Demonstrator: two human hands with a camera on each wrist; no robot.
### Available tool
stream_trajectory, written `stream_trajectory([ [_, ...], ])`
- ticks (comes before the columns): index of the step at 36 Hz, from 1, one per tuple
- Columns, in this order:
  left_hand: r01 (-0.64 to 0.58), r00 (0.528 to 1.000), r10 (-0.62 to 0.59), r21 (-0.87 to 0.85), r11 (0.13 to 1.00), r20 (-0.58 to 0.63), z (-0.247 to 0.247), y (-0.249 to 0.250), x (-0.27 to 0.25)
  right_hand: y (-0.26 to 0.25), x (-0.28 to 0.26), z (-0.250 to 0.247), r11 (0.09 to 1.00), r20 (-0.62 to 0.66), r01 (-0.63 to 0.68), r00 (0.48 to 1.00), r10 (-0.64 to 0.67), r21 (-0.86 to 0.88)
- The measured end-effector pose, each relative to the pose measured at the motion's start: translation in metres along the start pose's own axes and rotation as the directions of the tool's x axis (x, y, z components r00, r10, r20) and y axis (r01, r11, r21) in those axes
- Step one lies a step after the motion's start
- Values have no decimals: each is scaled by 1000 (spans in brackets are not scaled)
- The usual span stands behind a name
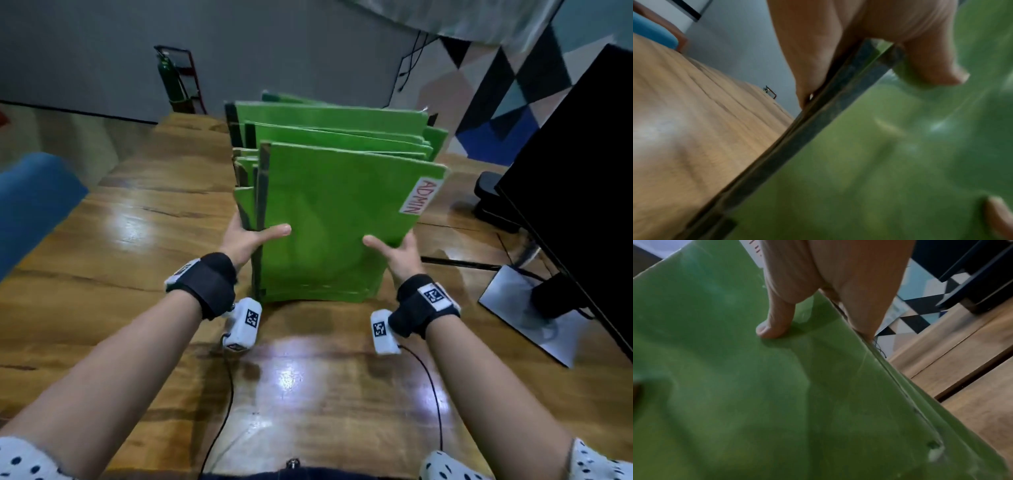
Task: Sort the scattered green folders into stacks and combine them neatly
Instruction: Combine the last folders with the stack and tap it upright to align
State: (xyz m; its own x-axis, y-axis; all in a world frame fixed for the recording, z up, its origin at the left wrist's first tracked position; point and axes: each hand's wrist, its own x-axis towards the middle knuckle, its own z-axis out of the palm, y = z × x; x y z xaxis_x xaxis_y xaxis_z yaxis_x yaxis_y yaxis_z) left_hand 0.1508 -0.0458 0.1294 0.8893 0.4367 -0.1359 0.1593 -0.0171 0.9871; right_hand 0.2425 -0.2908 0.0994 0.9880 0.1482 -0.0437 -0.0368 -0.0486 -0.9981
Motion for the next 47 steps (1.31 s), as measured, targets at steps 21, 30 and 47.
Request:
stream_trajectory([
  [21,-294,950,283,-77,953,-132,8,45,15,-101,26,11,942,-90,335,938,-334,7],
  [30,-154,982,130,-182,971,-134,8,68,19,-73,33,15,985,-171,108,977,-130,-131],
  [47,-189,976,173,-122,974,-129,8,68,15,-123,46,12,980,-64,199,978,-199,-11],
])
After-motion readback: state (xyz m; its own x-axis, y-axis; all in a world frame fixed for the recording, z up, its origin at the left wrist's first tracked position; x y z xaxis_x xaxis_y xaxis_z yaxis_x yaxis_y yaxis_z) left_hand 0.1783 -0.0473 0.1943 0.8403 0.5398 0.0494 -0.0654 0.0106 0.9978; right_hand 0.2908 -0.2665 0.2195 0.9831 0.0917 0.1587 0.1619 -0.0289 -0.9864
